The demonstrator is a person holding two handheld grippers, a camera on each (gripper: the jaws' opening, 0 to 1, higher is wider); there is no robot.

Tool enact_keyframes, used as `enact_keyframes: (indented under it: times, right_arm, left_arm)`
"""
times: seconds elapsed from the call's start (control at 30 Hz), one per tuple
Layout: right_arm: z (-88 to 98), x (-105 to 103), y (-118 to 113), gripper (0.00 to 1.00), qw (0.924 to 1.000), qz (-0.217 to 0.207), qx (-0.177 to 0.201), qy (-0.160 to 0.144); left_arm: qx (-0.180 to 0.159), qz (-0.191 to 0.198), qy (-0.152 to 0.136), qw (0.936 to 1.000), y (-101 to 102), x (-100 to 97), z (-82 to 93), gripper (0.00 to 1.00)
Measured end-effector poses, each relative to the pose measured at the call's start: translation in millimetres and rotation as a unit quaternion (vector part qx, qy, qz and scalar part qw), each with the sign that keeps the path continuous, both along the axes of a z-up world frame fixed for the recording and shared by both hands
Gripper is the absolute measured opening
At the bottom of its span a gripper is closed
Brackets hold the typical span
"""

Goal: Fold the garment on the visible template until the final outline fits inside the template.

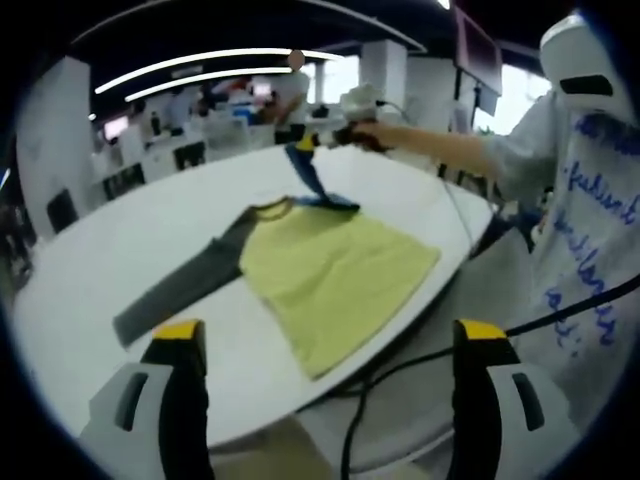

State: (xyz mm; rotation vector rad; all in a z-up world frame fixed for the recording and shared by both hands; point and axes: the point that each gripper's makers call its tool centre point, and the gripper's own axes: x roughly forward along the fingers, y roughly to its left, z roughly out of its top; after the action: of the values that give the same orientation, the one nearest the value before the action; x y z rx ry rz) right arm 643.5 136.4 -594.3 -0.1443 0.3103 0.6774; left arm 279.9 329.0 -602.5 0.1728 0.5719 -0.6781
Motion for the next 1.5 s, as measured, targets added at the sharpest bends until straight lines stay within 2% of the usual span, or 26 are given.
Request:
enact_keyframes:
  times: [0.03, 0.27, 0.53, 0.97, 1.5]
  right_arm:
    - [0.8, -7, 3, 0.03, 1.0000, 0.000, 0.000, 0.000]
    - [-1.6, -20, 15, 0.03, 0.9999, 0.010, -0.004, 0.007]
    - [-6.7, -17, 24, 0.03, 0.9997, 0.018, -0.005, 0.014]
    - [-27.2, -10, 39, 0.03, 0.9990, 0.030, -0.014, 0.030]
    - [-45.0, -15, 52, 0.03, 0.9978, 0.044, -0.020, 0.047]
  left_arm:
    - [0.001, 0.000, 0.000, 1.0000, 0, 0.0, -0.4, 0.99]
    - [0.002, 0.005, 0.000, 1.0000, 2, 1.3, -0.4, 0.99]
    - [0.001, 0.006, 0.000, 1.0000, 3, 0.8, -0.8, 0.99]
    - [-0.001, 0.011, 0.003, 0.9999, 6, 1.4, -1.6, 0.99]
    - [-0.001, 0.016, 0.007, 0.9999, 11, 2.2, -3.0, 0.99]
